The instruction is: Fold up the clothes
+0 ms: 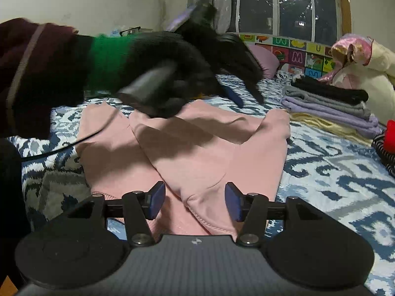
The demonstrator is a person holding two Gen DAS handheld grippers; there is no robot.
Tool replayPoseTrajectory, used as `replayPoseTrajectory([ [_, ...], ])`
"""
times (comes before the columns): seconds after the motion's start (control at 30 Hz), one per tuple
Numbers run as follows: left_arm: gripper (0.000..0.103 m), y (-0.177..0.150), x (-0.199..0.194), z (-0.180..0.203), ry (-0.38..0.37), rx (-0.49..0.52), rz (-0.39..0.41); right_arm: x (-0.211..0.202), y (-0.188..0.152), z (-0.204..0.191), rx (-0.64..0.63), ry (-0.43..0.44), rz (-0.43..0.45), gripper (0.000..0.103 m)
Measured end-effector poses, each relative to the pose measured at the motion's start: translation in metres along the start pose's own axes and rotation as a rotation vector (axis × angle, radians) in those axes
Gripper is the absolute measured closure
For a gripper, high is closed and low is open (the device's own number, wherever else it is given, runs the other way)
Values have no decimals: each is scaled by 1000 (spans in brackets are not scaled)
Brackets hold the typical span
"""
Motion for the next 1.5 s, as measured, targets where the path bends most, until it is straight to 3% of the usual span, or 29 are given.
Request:
replayPoseTrajectory([
  [0.2,68,21,32,16,-4,25,-46,-1,1,21,122,42,17,49],
  [0.37,70,30,48,26,-8,76,-68,2,-1,21,134,53,1,49],
  [0.47,96,27,48,26,-15,97,-40,5,-5,20,146,52,-20,48],
  [0.5,96,26,45,23,-29,74,-18,6,-6,21,156,52,-30,48],
  [0.6,97,22,44,-7,-139,-170,33,7,-7,21,157,52,-46,48],
  [0.67,97,14,53,-23,-134,-274,12,8,-7,19,149,51,-54,48],
  [0.87,96,7,71,-38,-69,-356,-53,10,-8,18,139,55,-67,47],
  [1.07,92,15,68,-25,-2,-234,-56,9,-9,17,129,52,-73,47],
  [1.17,90,20,46,-17,42,-158,20,9,-7,16,122,46,-71,47],
  [1.27,90,23,27,-9,-15,-128,64,8,-7,16,120,41,-69,47],
  [1.37,90,20,29,12,-41,-18,39,7,-6,17,121,40,-66,47],
  [1.5,87,5,60,21,54,93,-42,7,-5,15,113,38,-71,46],
])
Point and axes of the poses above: each gripper's, at about its wrist camera, not at the fingertips, and x roughly the way its jaws point, z to its right, y to its top, the point moved 2 cm from there along x, roughly the way its jaws point, and after that the axes turned 6 degrees about y, right-handed, at the moved point
